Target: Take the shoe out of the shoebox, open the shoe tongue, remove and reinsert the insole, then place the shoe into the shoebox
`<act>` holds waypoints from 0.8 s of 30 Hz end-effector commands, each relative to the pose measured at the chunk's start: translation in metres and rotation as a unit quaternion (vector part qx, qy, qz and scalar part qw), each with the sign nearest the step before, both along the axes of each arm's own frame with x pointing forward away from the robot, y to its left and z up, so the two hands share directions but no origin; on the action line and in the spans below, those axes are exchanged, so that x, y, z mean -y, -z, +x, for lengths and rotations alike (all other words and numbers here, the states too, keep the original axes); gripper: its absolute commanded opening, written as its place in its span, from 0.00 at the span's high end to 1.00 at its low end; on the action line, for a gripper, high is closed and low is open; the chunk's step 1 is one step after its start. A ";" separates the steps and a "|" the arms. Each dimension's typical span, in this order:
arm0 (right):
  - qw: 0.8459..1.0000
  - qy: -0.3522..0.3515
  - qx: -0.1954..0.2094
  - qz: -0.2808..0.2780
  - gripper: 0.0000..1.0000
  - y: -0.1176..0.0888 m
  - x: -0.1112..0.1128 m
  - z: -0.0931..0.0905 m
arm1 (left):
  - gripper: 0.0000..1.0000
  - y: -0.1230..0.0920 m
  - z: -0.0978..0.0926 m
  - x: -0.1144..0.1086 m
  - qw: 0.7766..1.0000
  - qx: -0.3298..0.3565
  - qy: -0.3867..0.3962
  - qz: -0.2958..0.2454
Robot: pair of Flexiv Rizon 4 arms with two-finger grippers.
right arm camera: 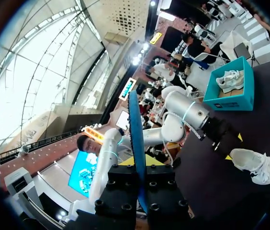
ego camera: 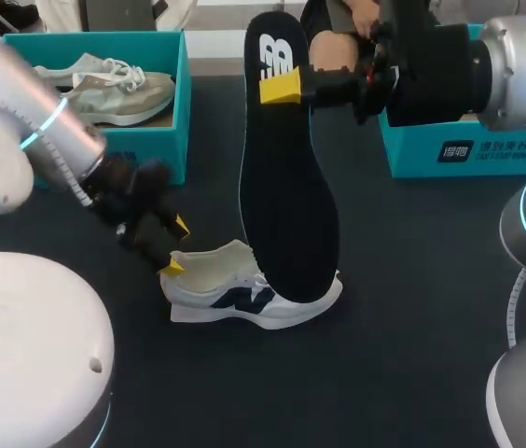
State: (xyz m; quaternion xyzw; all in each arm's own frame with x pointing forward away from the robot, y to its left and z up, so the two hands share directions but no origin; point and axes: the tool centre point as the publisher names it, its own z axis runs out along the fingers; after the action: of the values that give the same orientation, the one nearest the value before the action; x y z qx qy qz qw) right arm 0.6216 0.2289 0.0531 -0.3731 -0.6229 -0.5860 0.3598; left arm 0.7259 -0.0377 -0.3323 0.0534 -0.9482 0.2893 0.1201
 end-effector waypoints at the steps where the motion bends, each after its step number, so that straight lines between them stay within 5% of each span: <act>1: 1.000 0.001 -0.001 0.000 1.00 0.001 -0.003 0.000 | 0.00 -0.001 0.006 0.005 0.993 -0.009 0.023 0.119; 17: 1.000 0.001 -0.001 0.000 1.00 0.001 -0.003 0.000 | 0.00 -0.002 0.003 0.013 0.980 0.016 0.078 0.180; 24: 1.000 0.001 -0.001 0.000 1.00 0.001 -0.003 0.000 | 0.00 -0.016 -0.013 0.017 0.977 0.018 0.094 0.191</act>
State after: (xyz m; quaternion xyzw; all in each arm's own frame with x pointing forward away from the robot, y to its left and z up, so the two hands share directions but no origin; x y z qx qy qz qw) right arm 0.6216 0.2289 0.0531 -0.3731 -0.6229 -0.5860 0.3598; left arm 0.7207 -0.0540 -0.3241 -0.0175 -0.9865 0.1064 0.1236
